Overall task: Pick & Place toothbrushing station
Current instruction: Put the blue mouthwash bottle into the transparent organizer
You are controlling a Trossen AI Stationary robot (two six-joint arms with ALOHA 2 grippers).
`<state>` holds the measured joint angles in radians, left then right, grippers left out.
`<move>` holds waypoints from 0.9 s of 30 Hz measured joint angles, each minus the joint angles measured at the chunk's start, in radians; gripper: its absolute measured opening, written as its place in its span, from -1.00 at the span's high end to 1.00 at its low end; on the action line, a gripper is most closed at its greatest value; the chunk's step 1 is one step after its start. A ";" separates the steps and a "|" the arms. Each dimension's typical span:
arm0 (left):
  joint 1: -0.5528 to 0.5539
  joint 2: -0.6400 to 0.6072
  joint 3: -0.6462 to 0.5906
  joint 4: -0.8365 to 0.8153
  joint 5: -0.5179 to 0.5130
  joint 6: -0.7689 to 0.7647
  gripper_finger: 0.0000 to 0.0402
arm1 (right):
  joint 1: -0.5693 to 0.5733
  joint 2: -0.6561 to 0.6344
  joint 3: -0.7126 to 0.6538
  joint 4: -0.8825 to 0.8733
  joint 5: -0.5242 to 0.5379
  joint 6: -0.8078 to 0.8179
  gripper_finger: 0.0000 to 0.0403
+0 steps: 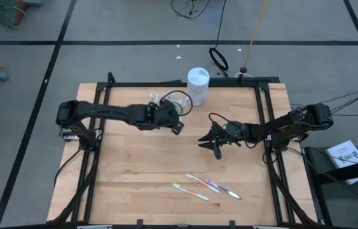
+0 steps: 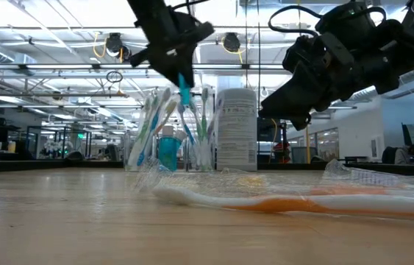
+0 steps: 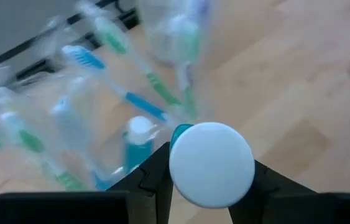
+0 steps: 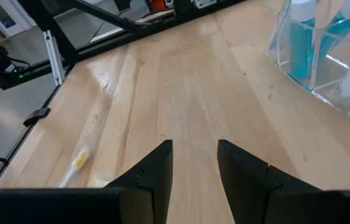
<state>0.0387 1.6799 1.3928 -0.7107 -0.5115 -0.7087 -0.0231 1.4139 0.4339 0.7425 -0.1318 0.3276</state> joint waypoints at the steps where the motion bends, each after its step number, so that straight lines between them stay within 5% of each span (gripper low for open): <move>1: 0.003 0.001 -0.001 -0.013 -0.004 -0.004 0.41 | 0.000 0.000 0.000 0.000 0.000 0.000 0.40; 19: 0.069 0.136 -0.002 0.005 -0.072 -0.092 0.41 | 0.005 0.000 0.000 -0.015 -0.001 0.029 0.40; 27: 0.090 0.167 -0.001 0.005 -0.013 -0.110 0.41 | 0.005 0.000 0.000 -0.017 -0.002 0.030 0.40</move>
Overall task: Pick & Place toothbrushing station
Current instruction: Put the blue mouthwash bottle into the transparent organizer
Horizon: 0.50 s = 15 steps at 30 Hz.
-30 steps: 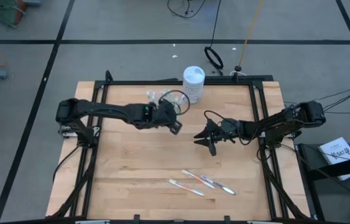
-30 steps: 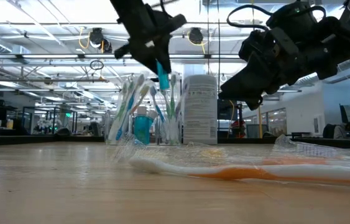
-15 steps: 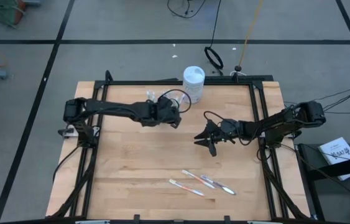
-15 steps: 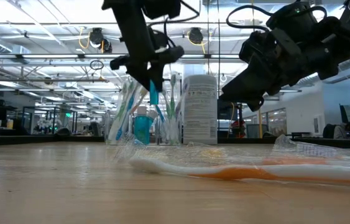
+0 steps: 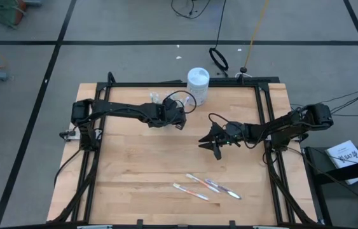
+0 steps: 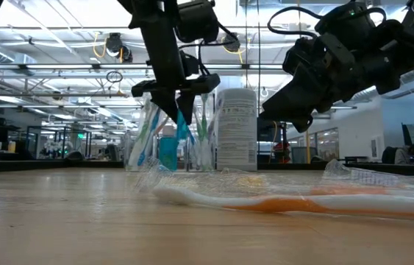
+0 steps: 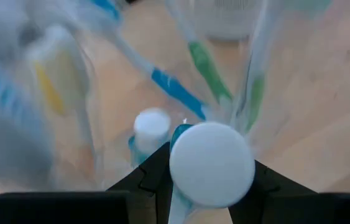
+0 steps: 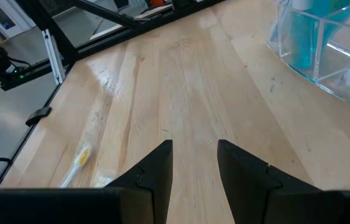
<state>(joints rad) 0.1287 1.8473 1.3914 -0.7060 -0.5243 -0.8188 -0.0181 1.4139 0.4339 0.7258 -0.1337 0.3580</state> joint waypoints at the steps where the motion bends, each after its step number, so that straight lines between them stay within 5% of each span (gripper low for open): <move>1: 0.000 0.001 0.000 -0.003 0.003 0.005 0.41 | 0.000 0.000 0.000 0.001 -0.001 0.000 0.40; 15: 0.002 0.005 0.000 0.008 0.035 0.070 0.41 | 0.000 0.000 0.000 0.003 -0.001 0.000 0.40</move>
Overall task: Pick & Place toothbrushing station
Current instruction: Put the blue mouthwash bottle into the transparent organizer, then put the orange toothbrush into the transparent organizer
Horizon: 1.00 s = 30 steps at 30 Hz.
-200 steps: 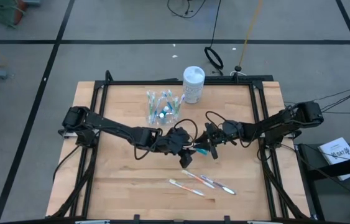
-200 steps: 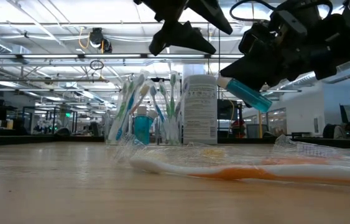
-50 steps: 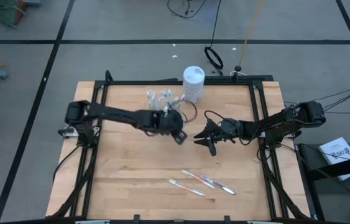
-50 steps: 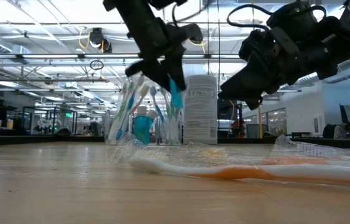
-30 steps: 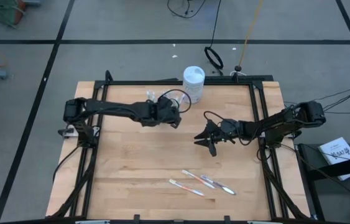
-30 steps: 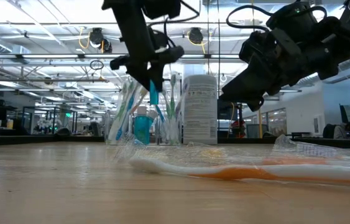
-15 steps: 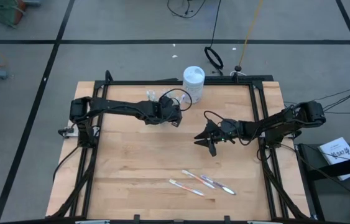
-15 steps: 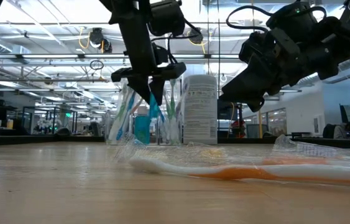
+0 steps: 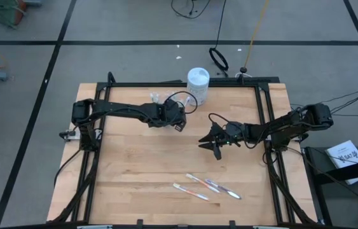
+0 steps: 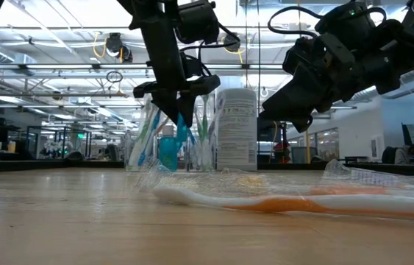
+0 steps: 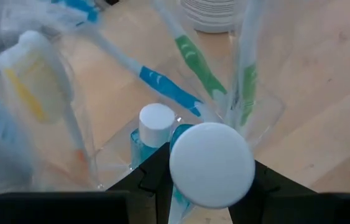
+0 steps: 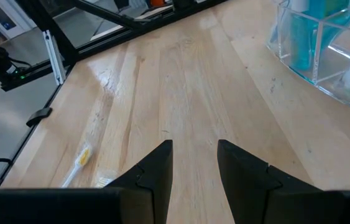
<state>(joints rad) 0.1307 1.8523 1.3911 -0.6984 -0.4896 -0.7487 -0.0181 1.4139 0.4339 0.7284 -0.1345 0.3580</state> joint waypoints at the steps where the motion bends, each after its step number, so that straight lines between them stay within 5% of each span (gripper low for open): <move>1: 0.000 0.000 0.000 0.001 -0.003 0.023 0.41 | 0.000 0.000 0.000 0.000 0.000 0.000 0.40; 13: 0.044 -0.002 0.000 0.004 0.071 0.167 0.38 | 0.000 0.000 0.000 0.000 0.002 0.000 0.40; 24: 0.079 -0.002 0.000 0.001 0.132 0.175 -0.06 | 0.000 0.000 0.000 0.000 0.002 0.000 0.40; 30: 0.082 -0.002 0.000 -0.009 0.190 0.197 -0.14 | 0.000 0.000 0.000 0.000 0.002 0.000 0.40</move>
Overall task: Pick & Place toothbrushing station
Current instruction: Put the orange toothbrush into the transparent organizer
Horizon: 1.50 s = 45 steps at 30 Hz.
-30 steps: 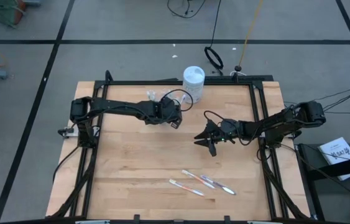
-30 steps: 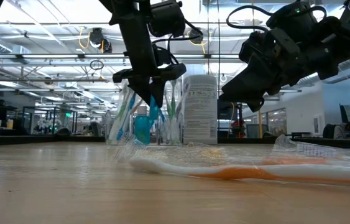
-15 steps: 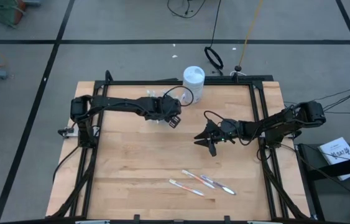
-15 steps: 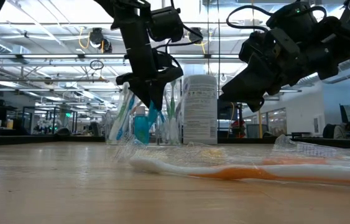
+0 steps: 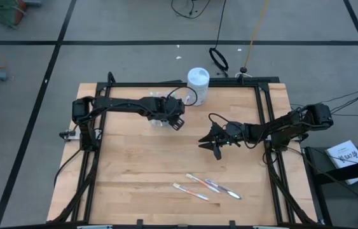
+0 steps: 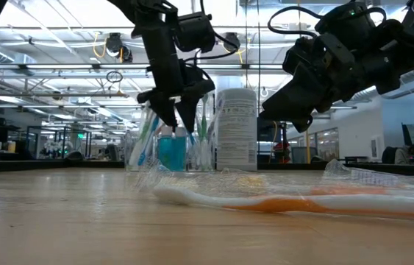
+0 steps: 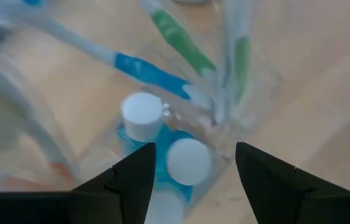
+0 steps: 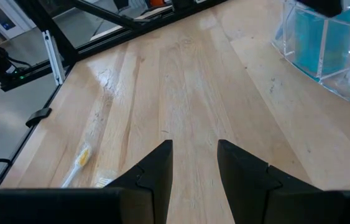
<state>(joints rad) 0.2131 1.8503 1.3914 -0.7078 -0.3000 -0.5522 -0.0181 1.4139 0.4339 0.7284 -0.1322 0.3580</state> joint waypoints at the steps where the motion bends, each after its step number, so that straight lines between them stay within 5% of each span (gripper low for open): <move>1: 0.003 -0.002 0.000 0.000 0.021 -0.004 -0.14 | 0.000 0.000 0.000 0.000 0.000 0.000 0.40; 9: -0.023 -0.093 0.001 0.002 0.096 -0.028 -0.14 | 0.000 0.000 0.001 -0.008 0.000 -0.003 0.40; 21: -0.290 -0.198 0.002 0.072 0.022 0.022 -0.14 | 0.000 0.000 0.001 -0.121 -0.081 -0.004 0.40; 32: -0.555 -0.089 0.002 0.288 0.077 0.083 -0.14 | 0.000 0.000 0.000 -0.145 -0.078 0.000 0.40; 45: -0.731 0.205 0.002 0.334 0.082 0.175 -0.14 | 0.000 0.000 0.000 -0.126 -0.079 0.049 0.40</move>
<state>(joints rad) -0.5184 2.0550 1.3932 -0.3743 -0.2176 -0.3772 -0.0177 1.4139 0.4343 0.6028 -0.2108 0.4068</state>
